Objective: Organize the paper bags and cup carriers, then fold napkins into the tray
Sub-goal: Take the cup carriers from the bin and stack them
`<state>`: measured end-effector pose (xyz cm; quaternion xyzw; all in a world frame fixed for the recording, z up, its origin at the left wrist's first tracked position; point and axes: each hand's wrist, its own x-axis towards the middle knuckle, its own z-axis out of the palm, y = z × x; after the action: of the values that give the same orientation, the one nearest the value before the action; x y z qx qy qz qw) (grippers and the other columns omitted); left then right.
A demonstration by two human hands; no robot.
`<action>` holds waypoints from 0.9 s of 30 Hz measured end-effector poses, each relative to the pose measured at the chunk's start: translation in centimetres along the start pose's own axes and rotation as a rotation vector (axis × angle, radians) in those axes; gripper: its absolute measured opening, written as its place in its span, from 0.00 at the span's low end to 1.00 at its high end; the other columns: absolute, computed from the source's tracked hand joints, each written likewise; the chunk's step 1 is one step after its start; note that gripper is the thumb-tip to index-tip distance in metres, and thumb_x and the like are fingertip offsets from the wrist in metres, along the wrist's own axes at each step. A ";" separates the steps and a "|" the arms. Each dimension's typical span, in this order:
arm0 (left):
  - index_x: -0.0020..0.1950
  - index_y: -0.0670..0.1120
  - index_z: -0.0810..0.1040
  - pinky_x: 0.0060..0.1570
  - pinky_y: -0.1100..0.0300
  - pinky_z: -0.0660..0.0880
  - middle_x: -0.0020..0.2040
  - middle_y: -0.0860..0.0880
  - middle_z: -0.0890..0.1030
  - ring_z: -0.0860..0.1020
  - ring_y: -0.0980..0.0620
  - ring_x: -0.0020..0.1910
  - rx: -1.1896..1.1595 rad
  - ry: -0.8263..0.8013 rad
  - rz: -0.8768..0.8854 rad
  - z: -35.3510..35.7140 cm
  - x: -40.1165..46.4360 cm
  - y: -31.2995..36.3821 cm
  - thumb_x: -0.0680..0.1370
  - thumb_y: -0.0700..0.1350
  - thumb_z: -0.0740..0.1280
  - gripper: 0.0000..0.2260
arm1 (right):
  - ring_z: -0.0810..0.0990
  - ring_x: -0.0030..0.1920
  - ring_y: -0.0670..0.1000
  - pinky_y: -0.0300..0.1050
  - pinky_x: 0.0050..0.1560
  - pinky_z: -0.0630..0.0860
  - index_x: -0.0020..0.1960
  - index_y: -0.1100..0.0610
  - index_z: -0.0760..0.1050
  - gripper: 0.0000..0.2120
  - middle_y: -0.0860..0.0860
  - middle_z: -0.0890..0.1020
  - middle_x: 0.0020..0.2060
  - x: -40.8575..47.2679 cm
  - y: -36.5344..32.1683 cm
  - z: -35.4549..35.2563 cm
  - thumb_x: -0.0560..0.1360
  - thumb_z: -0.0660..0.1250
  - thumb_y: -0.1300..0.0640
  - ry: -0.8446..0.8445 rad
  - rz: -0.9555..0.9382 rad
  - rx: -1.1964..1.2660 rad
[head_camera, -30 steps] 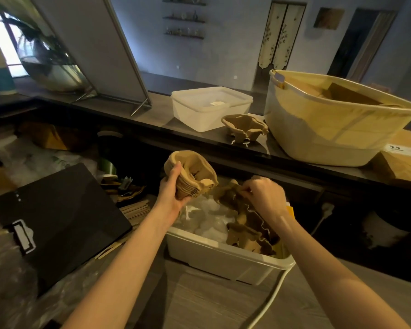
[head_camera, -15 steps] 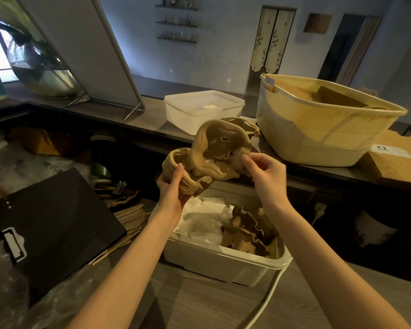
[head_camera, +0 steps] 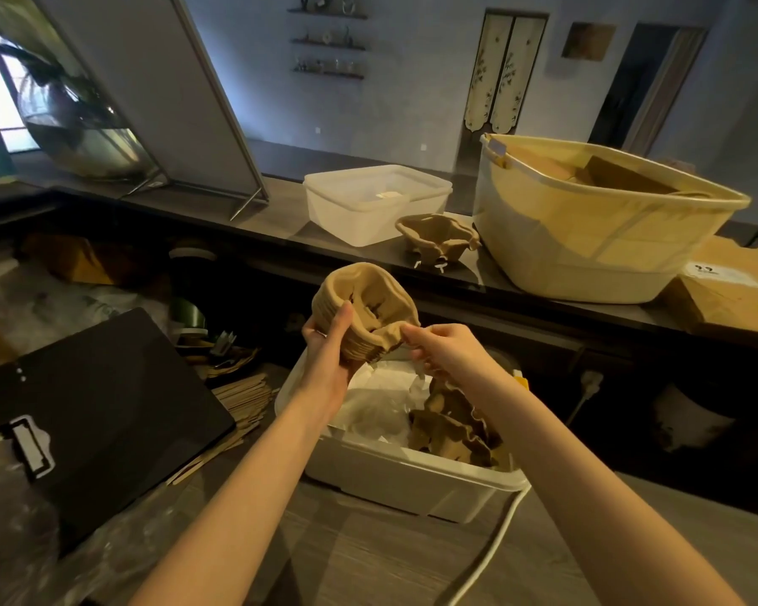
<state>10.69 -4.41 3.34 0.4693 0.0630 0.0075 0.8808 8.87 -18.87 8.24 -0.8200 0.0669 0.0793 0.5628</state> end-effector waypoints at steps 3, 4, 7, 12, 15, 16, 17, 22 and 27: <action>0.72 0.52 0.55 0.50 0.54 0.75 0.63 0.44 0.70 0.72 0.45 0.60 -0.018 0.015 -0.028 -0.1 0.2 -0.2 0.76 0.51 0.64 0.27 | 0.77 0.40 0.43 0.35 0.39 0.74 0.52 0.56 0.77 0.14 0.47 0.79 0.39 0.4 0.5 -1.9 0.77 0.62 0.47 0.071 -0.132 -0.246; 0.72 0.51 0.55 0.51 0.54 0.74 0.63 0.44 0.69 0.72 0.45 0.61 -0.032 0.014 -0.044 -0.2 0.3 -0.3 0.76 0.52 0.64 0.28 | 0.78 0.42 0.43 0.37 0.41 0.74 0.54 0.55 0.77 0.13 0.47 0.80 0.40 0.5 0.8 -2.6 0.78 0.62 0.47 0.123 -0.166 -0.354; 0.72 0.52 0.57 0.58 0.49 0.72 0.67 0.44 0.68 0.70 0.44 0.65 -0.093 0.025 -0.110 -0.3 0.4 -0.8 0.68 0.56 0.68 0.36 | 0.78 0.42 0.44 0.37 0.38 0.73 0.57 0.54 0.75 0.13 0.47 0.79 0.44 1.0 2.2 -4.8 0.78 0.62 0.48 0.187 -0.186 -0.774; 0.72 0.53 0.57 0.56 0.50 0.72 0.68 0.43 0.68 0.69 0.43 0.66 -0.121 0.019 -0.155 -0.2 0.5 -1.3 0.65 0.57 0.70 0.39 | 0.79 0.41 0.48 0.42 0.43 0.78 0.53 0.56 0.77 0.18 0.49 0.80 0.41 1.6 4.6 -5.1 0.73 0.67 0.43 0.004 0.036 -1.091; 0.73 0.52 0.57 0.56 0.49 0.72 0.68 0.43 0.68 0.69 0.43 0.66 -0.103 0.027 -0.177 -0.1 0.6 -1.3 0.66 0.56 0.70 0.38 | 0.79 0.43 0.49 0.46 0.50 0.78 0.54 0.55 0.76 0.17 0.49 0.80 0.43 1.5 5.7 -4.0 0.73 0.68 0.44 0.080 0.014 -1.157; 0.72 0.51 0.58 0.56 0.48 0.72 0.68 0.43 0.68 0.70 0.43 0.65 -0.101 0.045 -0.195 -0.1 0.6 -1.2 0.68 0.55 0.70 0.37 | 0.79 0.44 0.49 0.48 0.52 0.77 0.55 0.55 0.76 0.15 0.49 0.80 0.43 1.3 5.9 -3.7 0.74 0.67 0.46 0.120 -0.008 -1.174; 0.72 0.51 0.60 0.55 0.48 0.73 0.67 0.43 0.69 0.70 0.42 0.65 -0.101 0.070 -0.220 -0.1 0.7 -0.9 0.69 0.55 0.70 0.35 | 0.80 0.44 0.50 0.48 0.53 0.77 0.56 0.55 0.75 0.14 0.50 0.79 0.43 1.1 6.0 -3.5 0.75 0.66 0.48 0.161 -0.029 -1.191; 0.68 0.46 0.66 0.52 0.45 0.74 0.60 0.41 0.74 0.73 0.41 0.61 -0.088 0.158 -0.325 -0.4 1.0 0.7 0.71 0.52 0.71 0.29 | 0.79 0.40 0.49 0.42 0.41 0.76 0.52 0.55 0.77 0.10 0.49 0.80 0.41 -0.2 4.4 -3.5 0.76 0.65 0.50 0.309 -0.141 -1.236; 0.69 0.47 0.64 0.45 0.47 0.77 0.59 0.40 0.76 0.76 0.41 0.55 -0.030 0.203 -0.348 -0.9 1.2 1.2 0.67 0.56 0.74 0.36 | 0.79 0.41 0.44 0.37 0.38 0.73 0.52 0.50 0.80 0.08 0.45 0.81 0.42 -2.0 1.3 -4.3 0.77 0.65 0.51 0.459 -0.427 -1.007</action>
<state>11.79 -2.87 3.69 0.4349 0.2314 -0.0966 0.8649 6.86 -23.28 8.98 -0.9776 -0.0252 -0.1932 0.0793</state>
